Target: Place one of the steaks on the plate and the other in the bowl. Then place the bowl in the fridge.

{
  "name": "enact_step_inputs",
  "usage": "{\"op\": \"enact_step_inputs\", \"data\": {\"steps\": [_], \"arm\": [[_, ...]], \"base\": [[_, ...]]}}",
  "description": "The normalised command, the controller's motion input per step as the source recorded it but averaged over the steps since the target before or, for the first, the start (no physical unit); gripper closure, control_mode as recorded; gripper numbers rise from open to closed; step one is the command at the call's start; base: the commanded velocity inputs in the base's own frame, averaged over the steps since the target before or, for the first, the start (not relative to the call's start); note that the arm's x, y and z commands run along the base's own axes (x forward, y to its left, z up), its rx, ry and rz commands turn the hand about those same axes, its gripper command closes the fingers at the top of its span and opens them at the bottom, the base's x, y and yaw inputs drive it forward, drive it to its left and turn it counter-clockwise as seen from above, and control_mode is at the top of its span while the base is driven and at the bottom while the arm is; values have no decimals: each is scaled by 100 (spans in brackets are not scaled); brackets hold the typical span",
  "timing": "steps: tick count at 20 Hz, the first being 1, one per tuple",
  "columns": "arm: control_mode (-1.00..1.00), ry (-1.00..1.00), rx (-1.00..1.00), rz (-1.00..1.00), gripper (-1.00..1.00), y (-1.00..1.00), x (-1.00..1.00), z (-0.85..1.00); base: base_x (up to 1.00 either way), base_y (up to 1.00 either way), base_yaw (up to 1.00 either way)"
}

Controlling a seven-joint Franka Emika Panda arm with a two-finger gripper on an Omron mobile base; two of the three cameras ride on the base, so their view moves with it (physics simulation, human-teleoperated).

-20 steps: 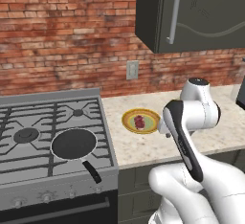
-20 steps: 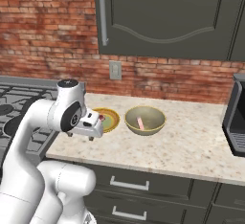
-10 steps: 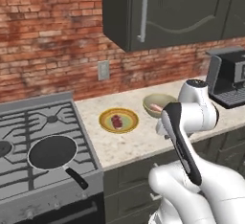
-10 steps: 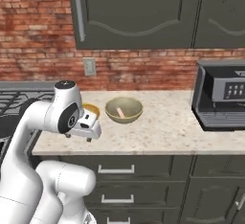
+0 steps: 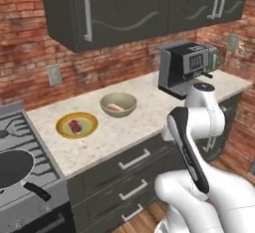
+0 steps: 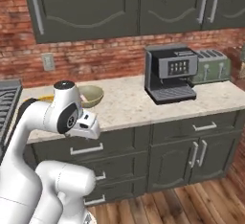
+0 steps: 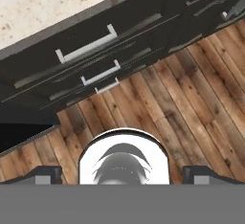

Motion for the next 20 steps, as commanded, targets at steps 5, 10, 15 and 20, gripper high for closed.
{"op": "enact_step_inputs", "data": {"steps": [5,10,15,20], "arm": [[100,0,0,0,-100,0,0,0],[100,0,0,0,-100,0,0,0],[100,0,0,0,-100,0,0,0],[100,0,0,0,-100,0,0,0]], "base": [[-14,-47,-63],[-2,-19,-90],[0,-23,-94],[1,-32,-91]]}}
